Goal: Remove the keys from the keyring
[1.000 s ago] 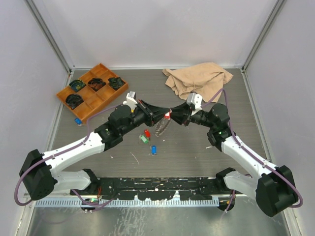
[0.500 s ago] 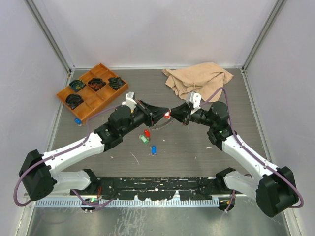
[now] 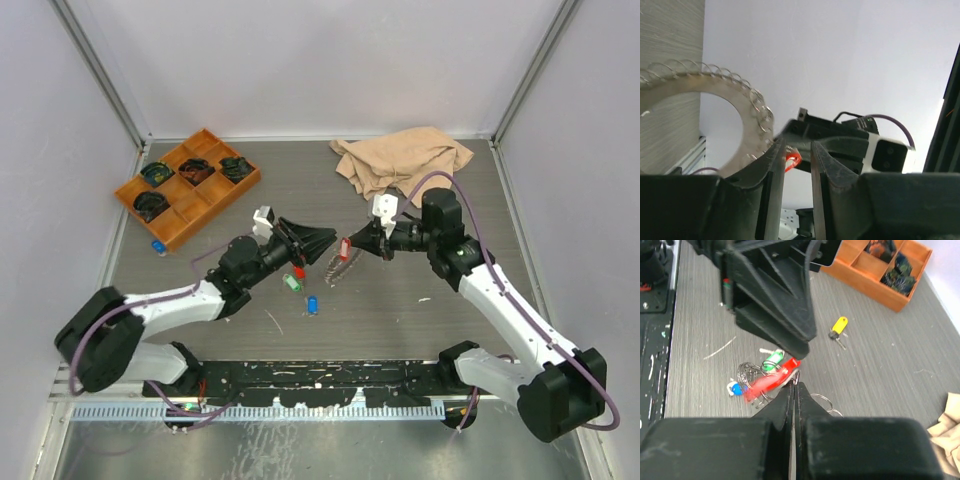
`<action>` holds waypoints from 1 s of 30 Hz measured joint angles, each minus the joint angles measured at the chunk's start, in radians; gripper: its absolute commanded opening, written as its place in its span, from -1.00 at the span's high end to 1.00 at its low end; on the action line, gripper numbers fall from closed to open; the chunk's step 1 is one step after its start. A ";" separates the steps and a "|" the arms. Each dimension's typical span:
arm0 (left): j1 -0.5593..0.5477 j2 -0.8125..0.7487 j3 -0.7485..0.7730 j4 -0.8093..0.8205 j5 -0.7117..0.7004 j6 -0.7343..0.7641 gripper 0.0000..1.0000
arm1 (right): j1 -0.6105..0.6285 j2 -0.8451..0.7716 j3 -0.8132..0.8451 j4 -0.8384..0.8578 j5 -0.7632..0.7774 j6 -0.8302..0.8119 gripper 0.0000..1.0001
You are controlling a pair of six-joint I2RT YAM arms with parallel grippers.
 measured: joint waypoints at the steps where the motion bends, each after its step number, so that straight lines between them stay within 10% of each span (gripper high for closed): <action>1: 0.019 0.043 -0.021 0.079 0.021 -0.018 0.40 | -0.004 0.005 0.012 -0.043 -0.005 -0.028 0.98; 8: 0.169 0.317 -0.073 0.436 0.245 -0.079 0.28 | -0.053 0.086 0.144 -0.390 -0.060 -0.253 0.99; 18: 0.259 0.135 -0.044 0.438 0.489 0.302 -0.18 | -0.117 0.162 0.276 -0.664 -0.002 -0.409 0.99; 25: -0.079 -0.349 -0.048 -0.072 0.154 1.007 -0.21 | -0.122 0.163 0.282 -0.684 0.064 -0.373 0.98; 30: -0.189 -0.359 -0.041 -0.169 -0.047 1.160 -0.05 | -0.122 0.172 0.282 -0.655 0.108 -0.296 0.99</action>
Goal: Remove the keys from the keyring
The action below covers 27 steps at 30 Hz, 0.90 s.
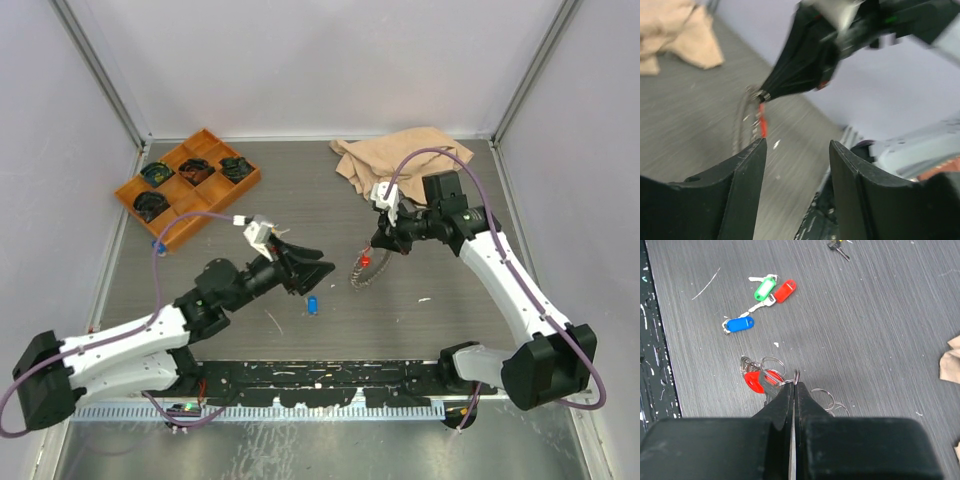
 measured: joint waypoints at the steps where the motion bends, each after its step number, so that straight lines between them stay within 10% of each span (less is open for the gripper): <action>1: 0.000 0.022 0.006 -0.019 -0.019 0.000 -0.04 | 0.000 0.003 0.000 0.008 0.010 0.018 0.99; 27: -0.083 0.474 0.341 -0.225 -0.214 0.249 -0.07 | 0.016 0.053 -0.001 0.076 0.003 0.180 0.99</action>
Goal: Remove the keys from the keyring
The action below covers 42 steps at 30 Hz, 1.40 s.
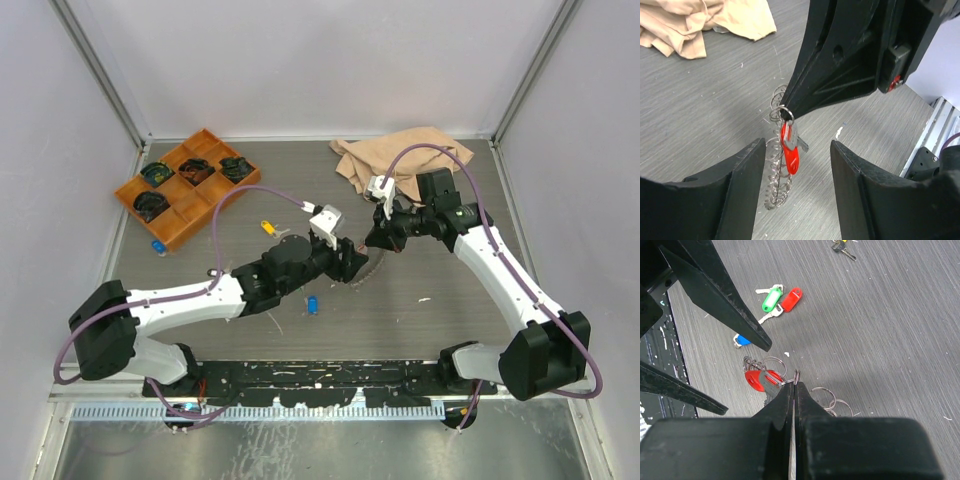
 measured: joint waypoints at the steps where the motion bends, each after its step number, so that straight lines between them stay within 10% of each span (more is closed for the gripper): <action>1: 0.000 0.002 0.012 -0.011 -0.006 0.000 -0.02 | 0.000 0.000 0.000 0.000 -0.003 0.000 0.98; 23: 0.006 0.068 0.108 -0.167 -0.047 -0.019 0.25 | 0.003 0.000 -0.008 0.002 -0.032 0.000 0.99; 30: 0.011 0.069 0.132 -0.181 -0.047 -0.026 0.74 | 0.004 0.000 -0.008 0.002 -0.035 0.000 0.98; 42: 0.043 0.068 0.138 -0.209 0.043 -0.051 1.00 | 0.004 0.000 -0.015 0.004 -0.039 -0.016 0.98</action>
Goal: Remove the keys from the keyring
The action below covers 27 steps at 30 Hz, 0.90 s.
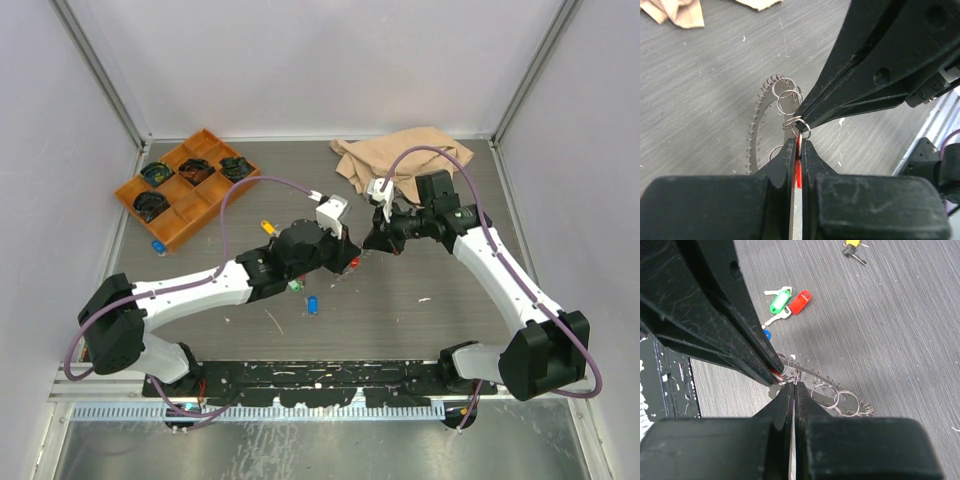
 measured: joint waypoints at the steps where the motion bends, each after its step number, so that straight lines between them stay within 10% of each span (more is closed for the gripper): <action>1: 0.011 -0.003 0.003 -0.010 0.015 -0.007 1.00 | 0.000 0.000 -0.003 0.003 -0.004 -0.005 0.98; 27: 0.205 -0.029 0.043 -0.144 0.550 -0.283 0.97 | 0.024 -0.068 -0.044 -0.019 -0.089 -0.164 0.98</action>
